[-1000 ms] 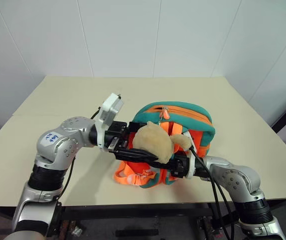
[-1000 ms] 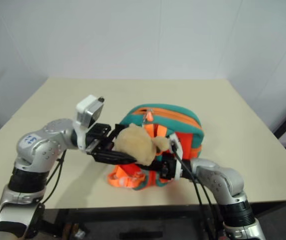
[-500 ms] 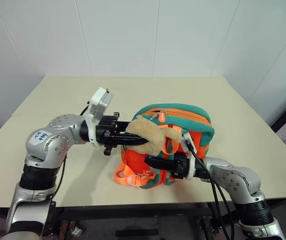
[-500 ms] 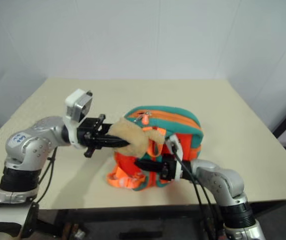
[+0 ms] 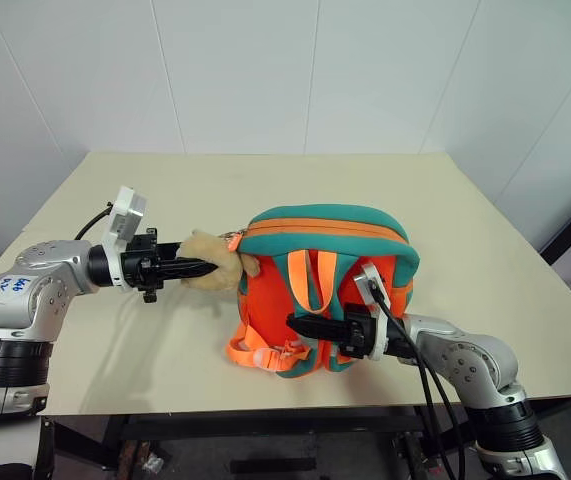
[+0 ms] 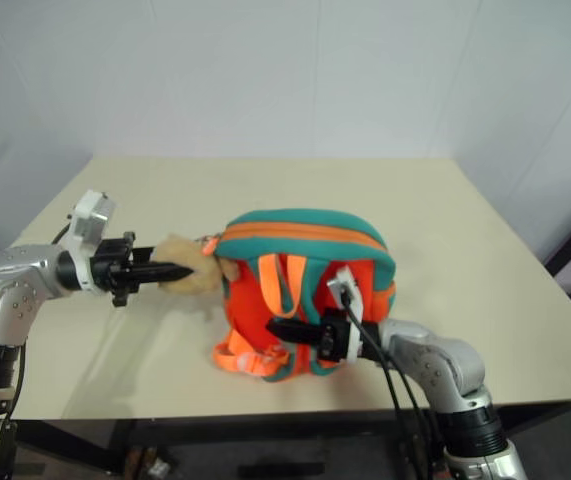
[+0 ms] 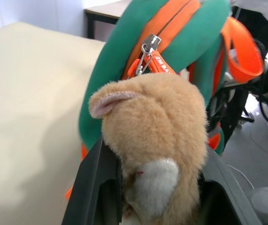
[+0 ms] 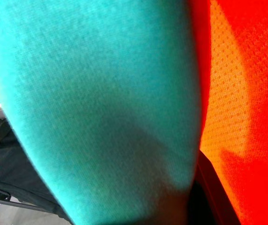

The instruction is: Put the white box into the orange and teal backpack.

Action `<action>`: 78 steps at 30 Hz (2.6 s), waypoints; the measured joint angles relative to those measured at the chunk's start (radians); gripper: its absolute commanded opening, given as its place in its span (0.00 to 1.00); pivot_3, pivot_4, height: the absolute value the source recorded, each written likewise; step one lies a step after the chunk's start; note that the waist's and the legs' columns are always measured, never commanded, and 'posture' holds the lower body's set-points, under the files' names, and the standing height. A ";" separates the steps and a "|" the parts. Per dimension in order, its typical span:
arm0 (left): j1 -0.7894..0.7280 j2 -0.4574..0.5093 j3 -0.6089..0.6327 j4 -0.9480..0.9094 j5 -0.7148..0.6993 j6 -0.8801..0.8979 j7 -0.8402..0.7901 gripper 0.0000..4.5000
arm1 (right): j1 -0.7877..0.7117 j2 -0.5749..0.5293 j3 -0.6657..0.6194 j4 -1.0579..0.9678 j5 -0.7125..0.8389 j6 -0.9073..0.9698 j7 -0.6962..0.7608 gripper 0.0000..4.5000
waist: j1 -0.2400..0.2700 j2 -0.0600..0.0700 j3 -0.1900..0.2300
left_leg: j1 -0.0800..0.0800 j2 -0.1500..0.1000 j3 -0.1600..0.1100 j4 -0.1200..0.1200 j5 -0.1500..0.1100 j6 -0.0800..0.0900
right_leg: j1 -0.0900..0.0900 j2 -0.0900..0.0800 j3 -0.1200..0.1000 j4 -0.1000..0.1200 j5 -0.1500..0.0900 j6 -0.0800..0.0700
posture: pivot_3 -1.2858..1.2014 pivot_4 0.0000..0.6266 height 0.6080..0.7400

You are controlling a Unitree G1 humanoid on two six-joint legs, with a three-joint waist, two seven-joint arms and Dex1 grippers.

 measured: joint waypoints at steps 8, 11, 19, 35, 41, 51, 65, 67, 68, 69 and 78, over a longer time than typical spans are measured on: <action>0.054 0.014 -0.031 0.004 0.010 0.080 0.001 0.24 | 0.004 0.000 0.000 -0.004 0.000 0.003 -0.008 0.12 | -0.001 0.000 0.000 | 0.001 0.000 0.000 -0.001 0.000 0.000 | 0.000 0.000 0.000 0.000 0.001 0.002 | 0.52 0.24 1.00; 0.076 0.006 -0.068 0.028 0.033 0.084 0.005 0.24 | 0.005 0.001 0.000 -0.005 0.001 0.004 -0.009 0.12 | 0.000 0.000 0.000 | 0.001 0.000 0.000 -0.001 0.000 0.000 | 0.000 0.000 0.000 0.000 0.000 0.001 | 0.52 0.24 1.00; 0.044 -0.079 -0.052 0.114 -0.026 0.218 0.008 0.24 | 0.005 0.001 0.001 -0.006 0.001 0.007 -0.010 0.12 | 0.002 -0.001 0.000 | 0.001 0.000 0.001 0.000 0.000 0.000 | 0.000 0.000 0.000 0.000 0.001 0.000 | 0.52 0.24 1.00; -0.080 -0.143 0.220 0.156 -0.326 0.596 0.187 0.24 | 0.010 0.005 -0.001 -0.028 0.003 0.007 -0.018 0.12 | -0.001 -0.001 0.000 | 0.001 0.000 0.001 -0.001 0.000 0.000 | -0.001 0.000 0.000 0.000 0.009 0.016 | 0.52 0.24 1.00; -0.026 -0.078 0.092 0.143 -0.097 0.275 0.158 0.24 | 0.010 0.015 0.000 -0.029 0.004 0.005 -0.021 0.12 | 0.001 -0.001 -0.001 | 0.001 0.000 0.001 -0.002 0.000 -0.001 | -0.001 -0.001 0.000 -0.002 0.008 0.012 | 0.52 0.24 1.00; 0.015 -0.033 -0.121 0.210 0.277 -0.299 0.041 0.24 | 0.011 0.015 -0.001 -0.029 0.004 0.006 -0.022 0.12 | 0.001 -0.001 -0.001 | -0.001 0.000 0.004 -0.005 -0.001 0.000 | -0.002 -0.001 0.001 -0.007 0.003 0.001 | 0.52 0.24 1.00; 0.030 -0.135 -0.191 0.304 0.417 -0.512 0.042 0.24 | 0.012 0.013 -0.001 -0.030 0.005 0.018 -0.024 0.12 | 0.004 -0.001 -0.001 | 0.000 0.000 0.005 -0.002 -0.001 0.001 | -0.002 -0.001 0.001 -0.004 0.007 0.008 | 0.52 0.24 1.00; 0.046 -0.159 -0.180 0.292 0.408 -0.510 0.048 0.24 | 0.012 0.012 -0.003 -0.030 0.005 0.021 -0.024 0.12 | 0.003 -0.001 -0.001 | 0.000 0.000 0.005 -0.002 -0.001 0.001 | -0.002 -0.001 0.001 -0.003 0.011 0.014 | 0.52 0.24 1.00; 0.051 -0.167 -0.172 0.283 0.405 -0.506 0.052 0.24 | 0.012 0.011 -0.005 -0.030 0.006 0.022 -0.024 0.12 | 0.003 -0.001 -0.001 | 0.000 0.000 0.004 -0.002 -0.001 0.001 | -0.002 -0.001 0.001 -0.003 0.011 0.014 | 0.52 0.24 1.00; 0.055 -0.176 -0.167 0.269 0.401 -0.494 0.055 0.24 | 0.012 0.010 -0.006 -0.030 0.009 0.023 -0.024 0.12 | 0.004 -0.001 -0.001 | 0.000 0.000 0.004 -0.002 -0.001 0.001 | -0.002 -0.001 0.001 -0.003 0.011 0.014 | 0.52 0.24 1.00; 0.122 -0.087 -0.082 0.126 0.327 -0.449 -0.023 0.92 | 0.013 -0.130 -0.035 -0.113 0.024 -0.017 0.049 0.80 | 0.002 -0.001 -0.001 | -0.001 0.000 0.005 -0.003 -0.002 0.003 | -0.002 -0.001 0.001 -0.006 0.010 0.014 | 0.52 0.24 1.00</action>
